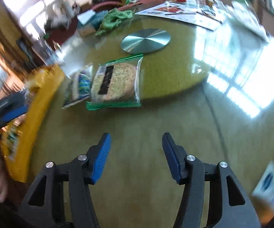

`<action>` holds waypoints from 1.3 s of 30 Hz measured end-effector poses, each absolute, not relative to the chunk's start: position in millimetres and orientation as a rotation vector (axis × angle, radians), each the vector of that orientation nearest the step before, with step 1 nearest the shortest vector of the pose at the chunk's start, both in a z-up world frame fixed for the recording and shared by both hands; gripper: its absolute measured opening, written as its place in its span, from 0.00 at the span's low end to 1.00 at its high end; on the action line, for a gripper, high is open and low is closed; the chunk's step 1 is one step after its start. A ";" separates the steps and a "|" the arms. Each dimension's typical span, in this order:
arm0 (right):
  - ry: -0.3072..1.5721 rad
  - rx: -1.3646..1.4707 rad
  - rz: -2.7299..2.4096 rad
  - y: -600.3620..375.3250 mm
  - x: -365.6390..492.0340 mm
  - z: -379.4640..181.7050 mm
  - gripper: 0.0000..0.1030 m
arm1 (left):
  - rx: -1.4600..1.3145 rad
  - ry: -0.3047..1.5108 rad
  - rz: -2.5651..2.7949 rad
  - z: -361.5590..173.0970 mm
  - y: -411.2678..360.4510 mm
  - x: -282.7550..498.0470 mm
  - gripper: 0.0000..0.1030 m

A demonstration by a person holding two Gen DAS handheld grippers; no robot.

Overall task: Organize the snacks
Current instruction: 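Reach the right gripper to the round green cracker pack on the lazy susan, then grasp the round cracker pack with the right gripper while the left grasps the blue-white packet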

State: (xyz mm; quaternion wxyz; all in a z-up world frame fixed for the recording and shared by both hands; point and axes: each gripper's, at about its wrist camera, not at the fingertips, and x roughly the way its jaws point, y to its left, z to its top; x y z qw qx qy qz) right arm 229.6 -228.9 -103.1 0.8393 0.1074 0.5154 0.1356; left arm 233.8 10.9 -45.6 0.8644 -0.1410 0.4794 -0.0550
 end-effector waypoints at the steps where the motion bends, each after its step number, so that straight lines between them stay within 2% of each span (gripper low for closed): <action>1: 1.088 0.256 0.295 -230.1 226.4 -103.9 0.56 | -0.296 1.023 -0.098 -50.0 7.2 242.8 0.77; 8: 1.055 0.341 0.321 -232.1 210.3 -105.5 0.57 | -0.203 1.121 0.027 -83.4 -14.5 290.4 0.74; 11: 1.053 0.337 0.340 -230.0 210.4 -104.3 0.65 | -0.190 1.132 0.048 -91.2 -17.2 294.7 0.62; 12: 1.054 0.334 0.345 -229.6 210.1 -104.2 0.67 | -0.173 1.119 0.055 -91.4 -17.8 293.1 0.55; 16: 1.066 0.293 0.354 -224.2 215.0 -103.4 0.73 | -0.138 1.091 0.054 -88.9 -13.8 282.4 0.44; 18: 1.071 0.288 0.374 -222.3 223.3 -104.1 0.81 | -0.155 1.099 0.023 -85.8 -9.3 272.1 0.42; 28: 1.146 0.372 0.411 -209.1 304.6 -107.1 0.82 | -0.358 1.059 -0.168 -63.9 33.7 164.1 0.40; 34: 1.141 0.137 0.286 -163.4 328.6 -106.8 0.83 | -0.392 1.006 -0.201 -49.7 52.0 111.7 0.39; 37: 1.134 0.021 0.189 -146.1 322.2 -108.2 0.75 | -0.392 0.991 -0.211 -45.1 54.6 103.5 0.39; 39: 1.122 -0.013 0.170 -139.9 310.9 -108.5 0.74 | -0.386 0.980 -0.229 -42.8 55.3 97.0 0.38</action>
